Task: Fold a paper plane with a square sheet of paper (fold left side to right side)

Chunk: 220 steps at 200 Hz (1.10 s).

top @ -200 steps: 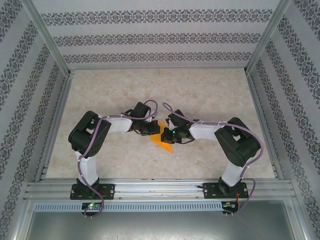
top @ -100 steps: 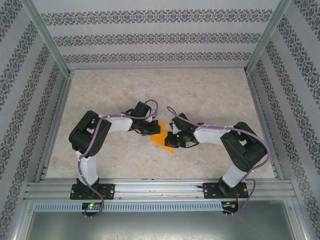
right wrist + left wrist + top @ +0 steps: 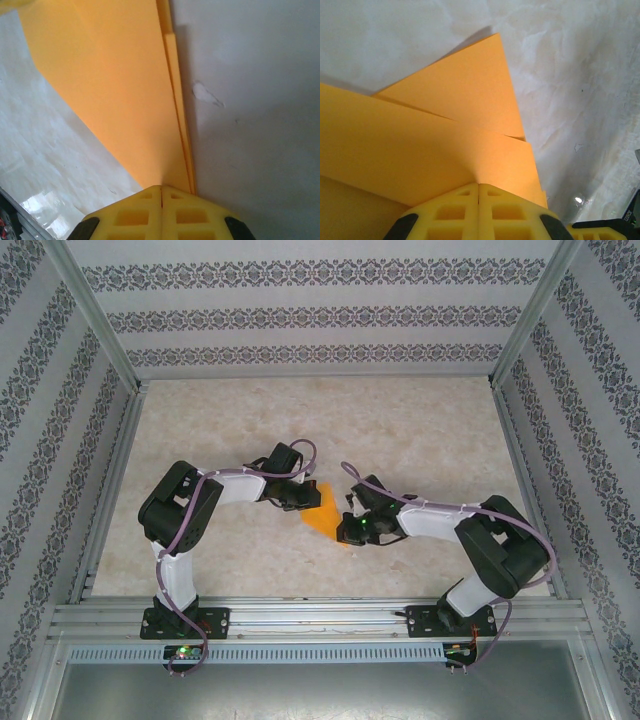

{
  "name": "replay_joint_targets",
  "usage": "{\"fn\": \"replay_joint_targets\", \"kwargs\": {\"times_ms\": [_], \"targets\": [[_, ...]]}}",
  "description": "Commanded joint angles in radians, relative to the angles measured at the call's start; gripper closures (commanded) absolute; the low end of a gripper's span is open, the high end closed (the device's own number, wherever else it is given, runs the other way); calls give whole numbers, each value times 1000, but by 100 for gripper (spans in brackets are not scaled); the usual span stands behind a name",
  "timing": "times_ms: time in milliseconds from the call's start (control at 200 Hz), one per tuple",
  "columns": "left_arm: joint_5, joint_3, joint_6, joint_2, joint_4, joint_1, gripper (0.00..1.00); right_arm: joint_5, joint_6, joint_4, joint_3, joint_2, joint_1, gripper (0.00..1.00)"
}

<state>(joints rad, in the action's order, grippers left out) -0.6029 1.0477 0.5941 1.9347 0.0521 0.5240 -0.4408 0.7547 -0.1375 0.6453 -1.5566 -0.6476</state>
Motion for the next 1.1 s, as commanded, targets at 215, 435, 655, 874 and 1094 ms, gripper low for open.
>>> {"fn": "replay_joint_targets", "kwargs": {"times_ms": [215,435,655,874,1094], "targets": [[99,-7,-30,51,72,-3,100,16,31,-201,-118,43,-32,100],[72,-5,-20,42,52,-2,100,22,30,-267,-139,129,-32,100],[-8,-7,23,-13,-17,1,98,-10,-45,-328,-54,263,19,96],[-26,-29,47,-171,-70,1,79,-62,-240,-278,45,262,123,59],[117,-110,-8,-382,-28,-6,65,-116,-421,-177,132,117,162,44]]}}
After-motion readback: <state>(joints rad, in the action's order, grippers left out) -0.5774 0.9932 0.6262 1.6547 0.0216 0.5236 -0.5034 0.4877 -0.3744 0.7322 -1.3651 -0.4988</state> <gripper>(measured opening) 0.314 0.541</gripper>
